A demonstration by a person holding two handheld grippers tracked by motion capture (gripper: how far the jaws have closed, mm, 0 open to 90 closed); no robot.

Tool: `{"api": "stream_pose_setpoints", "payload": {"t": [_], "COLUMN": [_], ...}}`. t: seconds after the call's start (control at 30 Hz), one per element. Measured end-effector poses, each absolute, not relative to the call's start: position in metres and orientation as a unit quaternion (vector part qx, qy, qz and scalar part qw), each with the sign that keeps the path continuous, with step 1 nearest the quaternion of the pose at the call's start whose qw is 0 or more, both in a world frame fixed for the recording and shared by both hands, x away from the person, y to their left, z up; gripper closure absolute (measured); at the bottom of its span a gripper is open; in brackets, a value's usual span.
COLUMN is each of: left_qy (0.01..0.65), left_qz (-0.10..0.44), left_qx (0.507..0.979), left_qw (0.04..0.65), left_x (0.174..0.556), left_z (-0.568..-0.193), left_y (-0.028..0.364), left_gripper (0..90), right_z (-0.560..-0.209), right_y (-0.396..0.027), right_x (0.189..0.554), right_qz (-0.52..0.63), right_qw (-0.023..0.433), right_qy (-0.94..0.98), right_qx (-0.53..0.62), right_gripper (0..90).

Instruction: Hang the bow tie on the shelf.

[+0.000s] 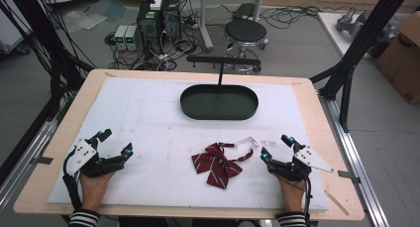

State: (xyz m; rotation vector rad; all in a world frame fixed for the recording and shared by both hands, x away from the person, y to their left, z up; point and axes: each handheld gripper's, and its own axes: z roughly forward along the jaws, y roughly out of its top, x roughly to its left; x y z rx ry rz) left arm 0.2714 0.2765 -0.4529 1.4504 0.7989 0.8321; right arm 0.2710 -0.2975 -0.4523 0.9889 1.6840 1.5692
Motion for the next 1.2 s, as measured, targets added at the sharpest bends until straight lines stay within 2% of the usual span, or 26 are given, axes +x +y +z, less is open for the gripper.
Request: {"api": "stream_pose_setpoints", "payload": {"t": [0.93,1.2], "left_qy": [0.344,0.347], "left_qz": [0.359,0.356], "left_qx": [0.626,0.626], "left_qw": [0.6,0.601], "left_x": [0.271,0.272], "left_z": [-0.453,-0.453], "left_y": [0.276,0.277], "left_gripper": [10.6,11.0], "right_z": [-0.45,-0.436], "right_y": [-0.293,-0.286], "right_x": [0.274,0.279], "right_qz": [0.57,0.543], "right_qw": [0.322,0.315], "right_qy": [0.653,0.68], "right_qx": [0.381,0.379], "right_gripper": [10.8,10.8]}}
